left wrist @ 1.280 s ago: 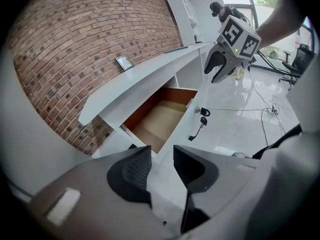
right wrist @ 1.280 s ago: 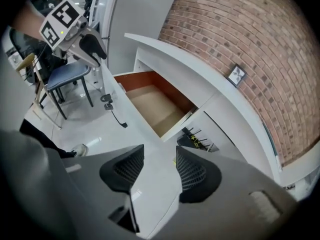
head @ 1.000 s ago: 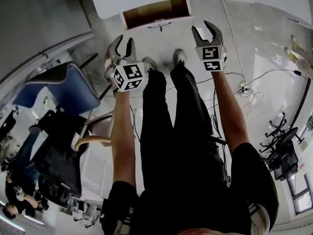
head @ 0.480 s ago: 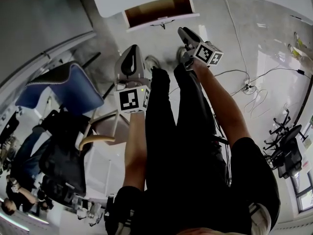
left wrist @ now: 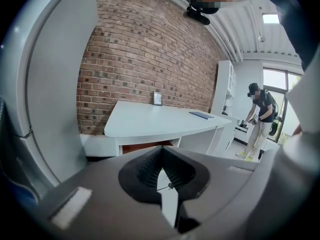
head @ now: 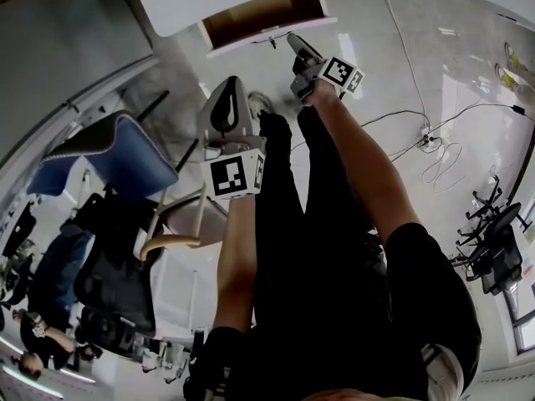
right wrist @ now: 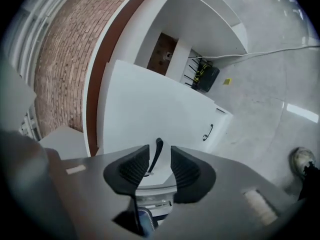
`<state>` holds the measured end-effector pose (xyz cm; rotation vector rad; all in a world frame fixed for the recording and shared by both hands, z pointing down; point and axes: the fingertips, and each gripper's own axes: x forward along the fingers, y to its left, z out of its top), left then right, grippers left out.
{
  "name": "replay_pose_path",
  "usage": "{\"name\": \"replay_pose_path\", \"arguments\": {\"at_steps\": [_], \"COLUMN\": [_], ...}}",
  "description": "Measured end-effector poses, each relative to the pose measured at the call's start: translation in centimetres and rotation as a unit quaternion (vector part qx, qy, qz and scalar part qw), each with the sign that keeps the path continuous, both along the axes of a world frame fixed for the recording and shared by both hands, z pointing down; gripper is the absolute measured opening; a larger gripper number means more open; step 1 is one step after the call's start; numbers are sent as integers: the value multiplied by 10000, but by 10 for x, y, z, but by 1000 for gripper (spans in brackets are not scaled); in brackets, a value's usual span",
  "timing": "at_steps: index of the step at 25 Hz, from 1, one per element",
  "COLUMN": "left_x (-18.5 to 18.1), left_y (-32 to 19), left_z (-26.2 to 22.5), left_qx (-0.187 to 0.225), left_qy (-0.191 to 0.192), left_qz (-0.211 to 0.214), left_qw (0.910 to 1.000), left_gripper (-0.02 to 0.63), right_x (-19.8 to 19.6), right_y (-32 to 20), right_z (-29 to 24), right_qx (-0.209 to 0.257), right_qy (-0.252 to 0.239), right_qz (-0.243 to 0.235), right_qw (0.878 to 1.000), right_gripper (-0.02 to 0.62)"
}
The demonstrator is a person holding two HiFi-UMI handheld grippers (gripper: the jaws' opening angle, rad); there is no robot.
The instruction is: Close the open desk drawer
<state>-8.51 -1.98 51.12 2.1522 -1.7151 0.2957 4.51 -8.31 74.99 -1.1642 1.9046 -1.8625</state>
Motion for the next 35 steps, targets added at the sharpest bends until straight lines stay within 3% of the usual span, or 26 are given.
{"name": "replay_pose_path", "arguments": {"at_steps": [4, 8, 21, 35], "left_x": [7, 8, -16, -18], "left_y": [0, -1, -8, -18], "left_z": [-2, -3, -4, -3], "left_qx": [9, 57, 107, 87], "left_qy": [92, 190, 87, 88], "left_qz": [-15, -55, -194, -268], "left_qw": [10000, 9998, 9997, 9996], "left_gripper": [17, 17, 17, 17], "right_x": [-6, -7, -8, -22], "right_y": [-5, -13, -16, -79], "right_z": [3, 0, -5, -9], "right_qx": [-1, 42, 114, 194], "right_qy": [-96, -170, -363, -448], "right_qz": [83, 164, 140, 215], "right_qw": [9999, 9997, 9992, 9986], "right_gripper": [119, 52, 48, 44]}}
